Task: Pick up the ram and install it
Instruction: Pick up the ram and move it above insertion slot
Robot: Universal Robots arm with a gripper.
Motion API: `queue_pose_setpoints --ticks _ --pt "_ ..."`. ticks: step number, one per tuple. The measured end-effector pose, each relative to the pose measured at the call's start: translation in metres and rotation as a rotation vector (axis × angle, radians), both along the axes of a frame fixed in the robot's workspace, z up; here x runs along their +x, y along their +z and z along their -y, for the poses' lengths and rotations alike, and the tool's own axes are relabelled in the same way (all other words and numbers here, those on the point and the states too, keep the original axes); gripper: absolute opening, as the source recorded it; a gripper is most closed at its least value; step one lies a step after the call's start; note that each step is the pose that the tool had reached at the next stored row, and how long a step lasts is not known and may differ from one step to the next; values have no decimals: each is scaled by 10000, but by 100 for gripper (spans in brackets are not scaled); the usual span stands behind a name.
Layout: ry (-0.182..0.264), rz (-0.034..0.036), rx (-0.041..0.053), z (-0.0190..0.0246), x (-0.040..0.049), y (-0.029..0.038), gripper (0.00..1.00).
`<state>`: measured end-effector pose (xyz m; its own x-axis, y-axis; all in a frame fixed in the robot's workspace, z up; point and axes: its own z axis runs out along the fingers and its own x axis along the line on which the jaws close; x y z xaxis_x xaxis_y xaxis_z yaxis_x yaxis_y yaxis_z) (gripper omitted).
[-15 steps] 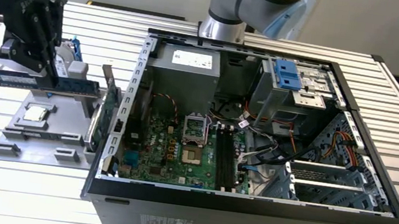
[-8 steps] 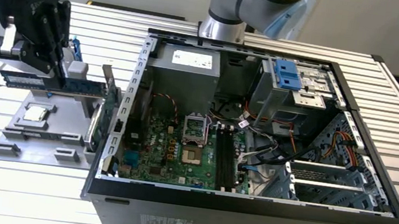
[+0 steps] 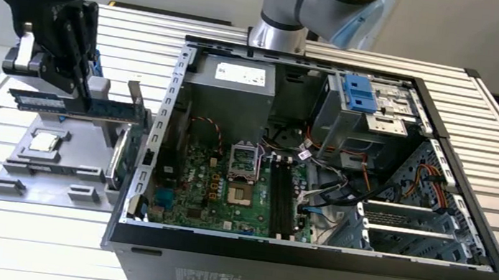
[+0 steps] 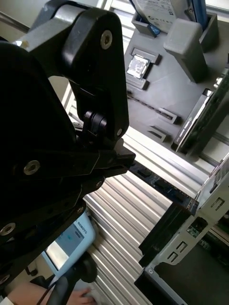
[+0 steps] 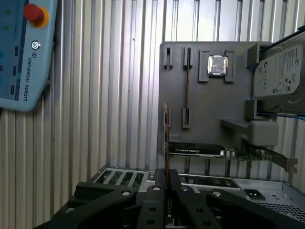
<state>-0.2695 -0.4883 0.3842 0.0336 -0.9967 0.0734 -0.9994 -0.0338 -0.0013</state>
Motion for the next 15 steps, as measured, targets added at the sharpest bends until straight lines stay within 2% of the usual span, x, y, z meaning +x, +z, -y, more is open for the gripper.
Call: queue_pose_setpoints --ticks 15 --pt "0 0 0 -3 213 -1 0"
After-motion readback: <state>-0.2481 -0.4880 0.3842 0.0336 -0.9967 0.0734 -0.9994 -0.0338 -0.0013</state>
